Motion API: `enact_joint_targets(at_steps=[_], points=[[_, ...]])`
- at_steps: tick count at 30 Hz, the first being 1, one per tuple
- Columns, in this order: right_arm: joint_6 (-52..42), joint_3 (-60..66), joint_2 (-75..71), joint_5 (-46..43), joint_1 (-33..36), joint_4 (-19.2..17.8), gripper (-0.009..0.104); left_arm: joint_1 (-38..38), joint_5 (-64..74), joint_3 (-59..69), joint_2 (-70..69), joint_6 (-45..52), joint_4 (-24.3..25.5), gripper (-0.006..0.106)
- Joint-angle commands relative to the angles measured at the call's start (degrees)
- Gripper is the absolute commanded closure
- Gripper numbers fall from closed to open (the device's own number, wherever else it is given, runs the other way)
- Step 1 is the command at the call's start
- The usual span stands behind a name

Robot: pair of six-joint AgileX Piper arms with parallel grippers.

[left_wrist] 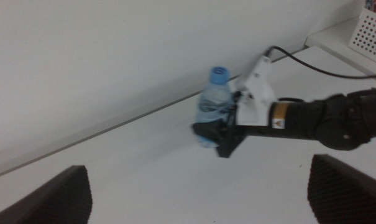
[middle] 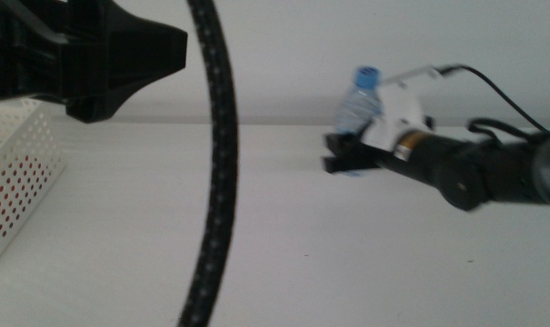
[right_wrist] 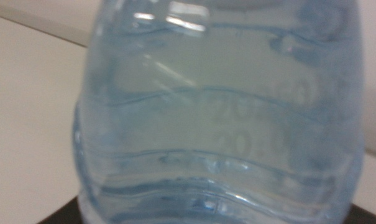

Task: Use arms to grab the bottles and put them into the dustbin to the left of the table.

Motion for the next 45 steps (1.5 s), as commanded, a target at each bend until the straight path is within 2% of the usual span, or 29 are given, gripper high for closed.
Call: enact_joint_targets(at_steps=[1, 3, 8, 17, 34, 38, 45], points=[[5.36, -6.12, 0.39, 2.96, 3.21, -5.65, 0.097, -0.57, -0.96, -0.12, -0.3, -0.31, 0.1, 0.008], [9.05, -11.67, 2.82, 4.91, 5.65, -8.76, 0.097, -0.57, -0.96, -0.12, -0.3, -0.31, 0.1, 0.008], [15.05, -24.51, 11.18, 7.56, 10.56, -13.26, 0.097, -0.57, -0.96, -0.12, -0.3, -0.31, 0.1, 0.008], [16.38, -39.82, 22.99, 15.2, 15.86, -13.51, 0.097, -0.57, -0.96, -0.12, -0.3, -0.31, 0.1, 0.008], [15.78, -40.38, 27.71, 15.74, 16.4, -13.51, 0.097, -0.57, -0.96, -0.12, -0.3, -0.29, 0.1, 0.008], [15.92, -40.38, 27.71, 22.06, 17.01, -13.11, 0.097, -0.57, -0.96, -0.12, -0.3, -0.29, 0.1, 0.008], [14.93, -40.38, 27.85, 22.06, 17.0, -13.11, 0.095, -0.57, -0.96, -0.12, -0.3, -0.29, 0.1, 0.008]])
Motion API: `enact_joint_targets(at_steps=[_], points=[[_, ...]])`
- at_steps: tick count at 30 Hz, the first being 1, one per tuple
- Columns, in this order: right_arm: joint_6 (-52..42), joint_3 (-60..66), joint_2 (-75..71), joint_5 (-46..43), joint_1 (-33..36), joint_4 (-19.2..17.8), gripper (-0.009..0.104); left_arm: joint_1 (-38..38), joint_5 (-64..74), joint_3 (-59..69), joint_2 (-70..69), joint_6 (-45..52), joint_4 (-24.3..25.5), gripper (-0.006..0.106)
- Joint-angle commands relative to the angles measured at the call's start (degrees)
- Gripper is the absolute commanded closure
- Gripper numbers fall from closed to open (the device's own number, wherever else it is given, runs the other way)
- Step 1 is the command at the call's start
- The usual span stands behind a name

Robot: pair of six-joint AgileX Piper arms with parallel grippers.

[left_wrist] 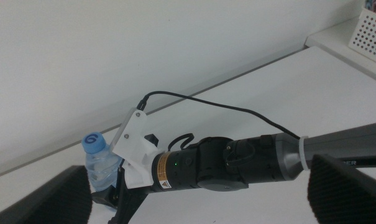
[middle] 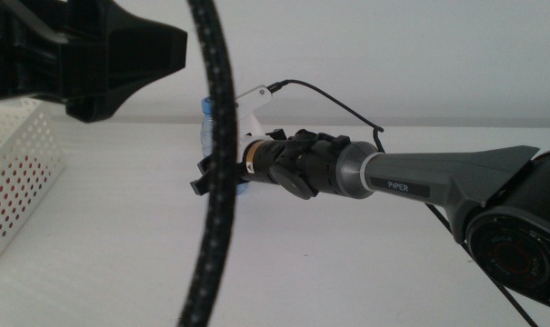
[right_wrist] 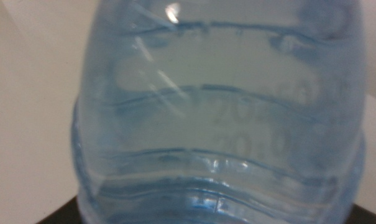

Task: Use arms to grab the bottles and put them into the dustbin to the left of the table.

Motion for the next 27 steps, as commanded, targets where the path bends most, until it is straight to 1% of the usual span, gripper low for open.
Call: enact_joint_targets(at_steps=[1, 2, 4, 6, 10, 12, 14, 15, 17, 19, 22, 25, 27], points=[[-0.67, -0.11, -0.1, 1.36, 0.11, -0.09, 0.094, -0.57, -0.96, -0.12, -0.3, -0.29, 0.1, 0.008], [-0.67, -0.11, -0.1, 2.51, 0.11, 0.16, 0.084, -0.57, -0.96, -0.12, -0.3, -0.29, 0.1, 0.008], [-0.55, -0.11, -0.1, 3.56, 0.11, 1.01, 0.075, -0.57, -0.96, -0.12, -0.3, -0.29, 0.1, 0.008], [-0.42, -0.11, -0.1, 4.58, 0.11, 2.23, 0.061, -0.57, -0.96, -0.12, -0.3, -0.29, 0.1, 0.008], [0.23, -0.11, -0.1, 5.47, 0.11, 2.35, 0.031, -0.57, -0.96, -0.12, -0.3, -0.29, 0.1, 0.008], [0.23, -0.11, -0.1, 5.75, 0.11, 2.77, 0.02, -0.57, -0.96, -0.12, -0.3, -0.29, 0.1, 0.008], [0.23, -0.11, -0.78, 7.31, 0.11, 2.94, 0.01, -0.57, -0.96, -0.12, -0.3, -0.29, 0.1, 0.008], [0.23, -0.11, -1.37, 8.74, 0.11, 2.94, 0.008, -0.57, -0.96, -0.12, -0.3, -0.29, 0.1, 0.008], [0.36, -0.11, -2.92, 12.27, 0.11, 3.72, 0.007, -0.57, -0.96, -0.12, -0.3, -0.29, 0.1, 0.008], [0.36, 0.0, -4.87, 16.94, 0.11, 6.85, 0.007, -0.57, -0.96, -0.12, -0.3, -0.29, 0.1, 0.008], [-0.58, 2.36, -8.38, 20.92, 0.11, 11.69, 0.007, -0.57, -0.96, -0.12, -0.3, -0.29, 0.1, 0.008], [-3.64, 7.85, -12.64, 20.96, 0.11, 16.3, 0.007, -0.57, -0.96, -0.12, -0.3, -0.29, 0.1, 0.008], [-5.6, 11.39, -16.16, 20.69, 0.11, 18.31, 0.007, -0.57, -0.96, -0.12, -0.3, -0.29, 0.1, 0.008]])
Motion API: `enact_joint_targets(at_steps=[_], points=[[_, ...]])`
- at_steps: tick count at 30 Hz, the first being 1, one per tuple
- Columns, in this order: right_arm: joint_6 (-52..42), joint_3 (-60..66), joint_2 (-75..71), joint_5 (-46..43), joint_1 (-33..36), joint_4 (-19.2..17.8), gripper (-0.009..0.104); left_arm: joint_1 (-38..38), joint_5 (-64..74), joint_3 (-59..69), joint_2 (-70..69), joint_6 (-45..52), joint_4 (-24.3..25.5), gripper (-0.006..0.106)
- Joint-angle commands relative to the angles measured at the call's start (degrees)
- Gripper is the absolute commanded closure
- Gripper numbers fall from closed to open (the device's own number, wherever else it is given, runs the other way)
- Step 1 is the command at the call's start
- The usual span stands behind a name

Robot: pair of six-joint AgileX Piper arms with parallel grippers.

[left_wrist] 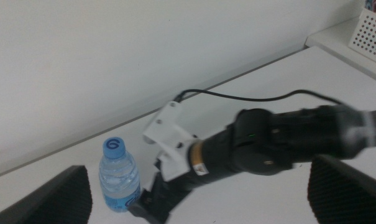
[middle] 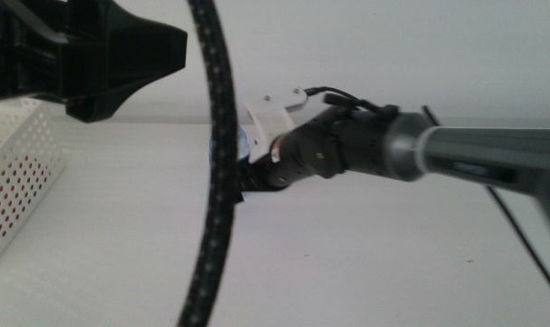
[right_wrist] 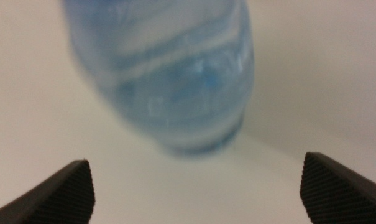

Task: Use arms to grab the bottles and put them into the dustbin to the left of the table.

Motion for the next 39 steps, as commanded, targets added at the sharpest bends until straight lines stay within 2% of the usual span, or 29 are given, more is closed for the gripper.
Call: enact_joint_targets(at_steps=[1, 9, 15, 19, 27, 32, 39], points=[[-2.61, 4.45, -4.78, 0.58, 0.03, 2.75, 0.007, -0.57, -0.96, -0.12, -0.3, -0.29, 0.1, 0.008], [-2.83, 15.85, -22.26, 3.43, 0.03, 2.65, 0.007, -0.57, -0.96, -0.12, -0.3, -0.29, 0.1, 0.008], [-9.9, 17.54, -37.5, 18.58, 0.03, 4.66, 0.007, -0.57, -0.96, -0.12, -0.3, -0.29, 0.1, 0.008], [-11.41, 17.54, -46.02, 27.52, 0.03, 4.57, 0.007, -0.57, -0.96, -0.12, -0.3, -0.29, 0.1, 0.008], [-9.11, 17.44, -59.07, 32.14, 0.03, 3.3, 0.007, -0.57, -0.96, -0.12, -0.3, -0.29, 0.1, 0.008], [-7.51, 17.44, -64.1, 36.54, 0.03, -0.84, 0.007, -0.57, -0.96, -0.12, -0.3, -0.29, 0.1, 0.008], [-10.56, 19.02, -69.21, 38.21, -4.23, 0.45, 0.007, -0.57, -0.96, -0.12, -0.3, -0.4, 0.1, 0.008]])
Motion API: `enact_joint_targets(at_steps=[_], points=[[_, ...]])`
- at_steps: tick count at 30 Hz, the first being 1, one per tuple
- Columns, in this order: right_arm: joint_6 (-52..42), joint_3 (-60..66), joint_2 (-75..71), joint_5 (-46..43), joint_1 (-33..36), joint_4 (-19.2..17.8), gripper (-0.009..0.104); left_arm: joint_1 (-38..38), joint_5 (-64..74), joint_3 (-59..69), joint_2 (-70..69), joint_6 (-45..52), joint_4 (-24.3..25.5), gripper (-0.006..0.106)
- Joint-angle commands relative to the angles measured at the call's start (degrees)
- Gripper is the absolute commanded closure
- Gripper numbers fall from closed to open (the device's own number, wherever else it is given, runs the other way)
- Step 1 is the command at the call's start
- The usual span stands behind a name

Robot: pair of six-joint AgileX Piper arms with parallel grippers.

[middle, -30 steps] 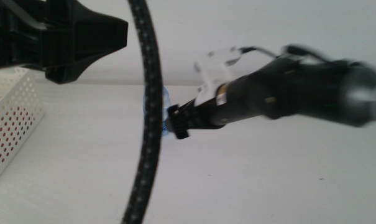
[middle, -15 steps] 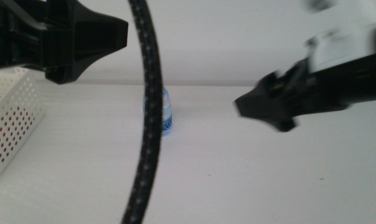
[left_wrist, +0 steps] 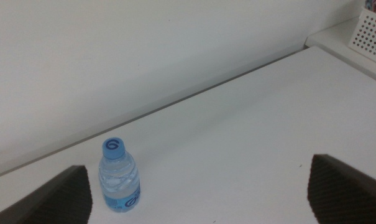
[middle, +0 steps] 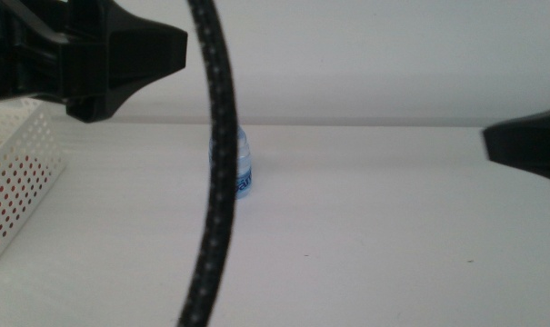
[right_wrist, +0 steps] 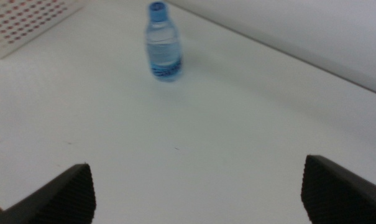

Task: Use arms to grab the bottles and put them into the dustbin to the left of the table.

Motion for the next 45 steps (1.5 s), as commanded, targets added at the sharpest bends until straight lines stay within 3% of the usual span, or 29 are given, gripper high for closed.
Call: enact_joint_targets(at_steps=[1, 7, 11, 18, 37, 45], points=[[-3.01, 1.67, -1.3, 0.49, -2.78, 1.06, 0.007, -0.57, -0.96, -0.12, -0.3, -0.4, 0.0, 0.008], [-8.69, 3.79, -2.47, -1.49, -4.3, 7.66, 0.007, -0.57, -1.07, -0.12, -0.3, -0.4, 0.0, 0.008], [-9.93, 3.79, -2.47, -2.52, -2.89, 8.72, 0.007, -0.57, -0.97, -0.12, -0.3, -0.4, 0.0, 0.008], [-9.11, 3.89, -3.38, -4.04, 2.69, 6.78, 0.007, -0.57, -0.97, -0.12, -0.3, -0.3, 0.0, 0.008], [-8.2, 3.89, -3.38, -4.18, 2.69, 5.66, 0.007, -0.57, 0.38, -0.03, -0.3, 2.64, 0.65, 0.008], [-8.2, 3.89, -3.38, -4.18, 2.69, 6.47, 0.007, -0.57, -17.12, 14.81, -1.83, 6.75, 0.02, 0.008]])
